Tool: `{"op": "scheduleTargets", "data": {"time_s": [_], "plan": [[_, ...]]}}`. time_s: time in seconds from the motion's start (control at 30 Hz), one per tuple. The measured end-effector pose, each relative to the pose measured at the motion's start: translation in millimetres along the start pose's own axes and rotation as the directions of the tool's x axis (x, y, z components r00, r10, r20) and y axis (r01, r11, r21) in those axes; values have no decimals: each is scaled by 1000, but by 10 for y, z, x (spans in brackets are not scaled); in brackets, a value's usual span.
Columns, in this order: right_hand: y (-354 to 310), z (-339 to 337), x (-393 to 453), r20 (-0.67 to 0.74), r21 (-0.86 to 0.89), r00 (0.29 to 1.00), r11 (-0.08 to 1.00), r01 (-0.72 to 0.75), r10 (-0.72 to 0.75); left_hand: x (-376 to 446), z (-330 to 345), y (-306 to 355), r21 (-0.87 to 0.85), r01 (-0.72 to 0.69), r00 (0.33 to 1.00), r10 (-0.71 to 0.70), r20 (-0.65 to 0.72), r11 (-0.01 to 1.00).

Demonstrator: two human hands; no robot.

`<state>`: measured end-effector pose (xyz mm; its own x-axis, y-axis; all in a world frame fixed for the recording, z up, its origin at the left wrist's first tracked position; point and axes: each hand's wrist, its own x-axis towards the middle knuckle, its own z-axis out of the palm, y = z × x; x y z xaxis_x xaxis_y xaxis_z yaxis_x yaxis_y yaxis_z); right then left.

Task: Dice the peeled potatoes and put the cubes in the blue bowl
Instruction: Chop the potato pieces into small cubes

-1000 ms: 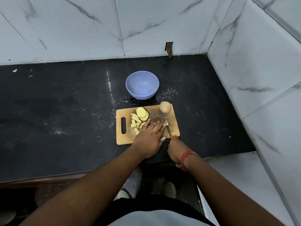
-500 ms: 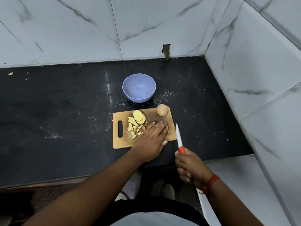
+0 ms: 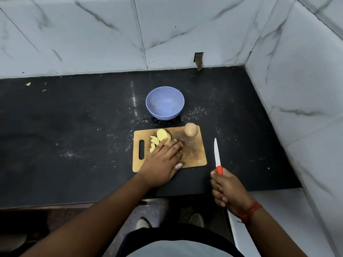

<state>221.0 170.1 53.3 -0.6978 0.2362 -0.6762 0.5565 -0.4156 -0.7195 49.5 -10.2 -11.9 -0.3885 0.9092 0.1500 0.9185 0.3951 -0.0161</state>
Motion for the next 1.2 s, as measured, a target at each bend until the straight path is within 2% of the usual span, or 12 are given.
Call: {"op": "scheduleTargets", "data": {"time_s": [0.07, 0.17, 0.27, 0.37, 0.5, 0.67, 0.77, 0.87, 1.0, 1.1, 1.2], "plan": [[-48, 42, 29, 13, -36, 1000, 999, 3, -2, 38, -76, -96, -48, 159, 987, -161, -23, 986], [-146, 122, 87, 38, -89, 999, 996, 20, -16, 110, -131, -282, -82, 337, 941, -331, 77, 938], [-223, 204, 148, 65, -131, 997, 991, 38, -29, 143, -114, -433, -81, 345, 922, -321, 217, 935], [-247, 267, 187, 80, -160, 996, 986, 43, -31, 136, -129, -490, -143, 354, 919, -315, 239, 924], [-231, 324, 213, 88, -178, 996, 983, 35, -19, 87, -183, -555, -316, 415, 906, -355, 230, 853], [-231, 372, 238, 75, -171, 997, 984, 49, -36, 109, -305, -571, -418, 380, 924, -356, 138, 825], [-242, 392, 255, 21, -128, 996, 987, 92, -91, 240, -341, -320, -416, 212, 977, -194, 85, 884], [-266, 369, 277, -79, -77, 985, 986, 147, -153, 392, -213, 116, -349, 59, 993, -17, 121, 935], [-289, 291, 271, -140, -67, 975, 984, 165, -173, 433, -2, 349, -174, -10, 978, 45, 203, 985], [-264, 256, 234, -143, -60, 975, 984, 166, -173, 349, 69, 289, -122, -29, 982, 51, 182, 992], [-211, 256, 200, -146, -64, 976, 986, 155, -163, 152, 45, 148, -121, 49, 991, -33, 129, 991]]}}
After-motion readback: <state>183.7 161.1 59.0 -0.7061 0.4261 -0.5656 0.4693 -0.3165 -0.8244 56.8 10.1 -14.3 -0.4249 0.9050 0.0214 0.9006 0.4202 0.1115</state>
